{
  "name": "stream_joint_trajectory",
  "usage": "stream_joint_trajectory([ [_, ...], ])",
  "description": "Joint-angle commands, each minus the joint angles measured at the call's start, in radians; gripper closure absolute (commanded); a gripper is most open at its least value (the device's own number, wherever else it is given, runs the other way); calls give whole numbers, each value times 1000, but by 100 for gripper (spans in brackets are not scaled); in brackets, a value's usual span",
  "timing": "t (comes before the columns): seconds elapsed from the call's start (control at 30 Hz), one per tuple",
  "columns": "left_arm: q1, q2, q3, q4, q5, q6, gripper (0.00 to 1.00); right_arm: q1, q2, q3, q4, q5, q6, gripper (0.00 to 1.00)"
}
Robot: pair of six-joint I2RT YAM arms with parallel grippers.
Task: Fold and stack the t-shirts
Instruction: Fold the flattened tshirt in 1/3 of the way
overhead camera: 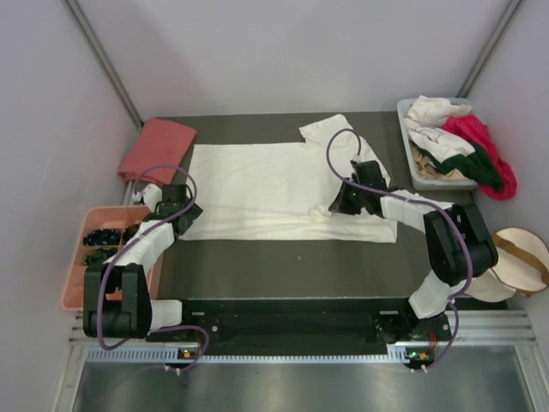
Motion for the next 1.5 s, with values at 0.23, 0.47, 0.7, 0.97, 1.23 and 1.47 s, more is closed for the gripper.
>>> stream_joint_trajectory([
  [0.23, 11, -16, 8, 10, -18, 18, 1, 15, 138, 127, 74, -67, 27, 100],
  [0.47, 10, -11, 9, 10, -15, 15, 1, 15, 195, 180, 112, -81, 38, 100],
  [0.7, 10, -8, 9, 10, -17, 17, 1, 15, 207, 221, 101, -84, 36, 100],
  [0.97, 10, -6, 11, 9, -17, 18, 1, 15, 261, 282, 88, -107, 32, 100],
  [1.23, 11, -3, 17, 6, -14, 20, 1, 17, 298, 339, 94, -143, 36, 68],
  [1.47, 11, -11, 17, 0, -18, 21, 1, 17, 319, 411, 83, -169, 41, 52],
])
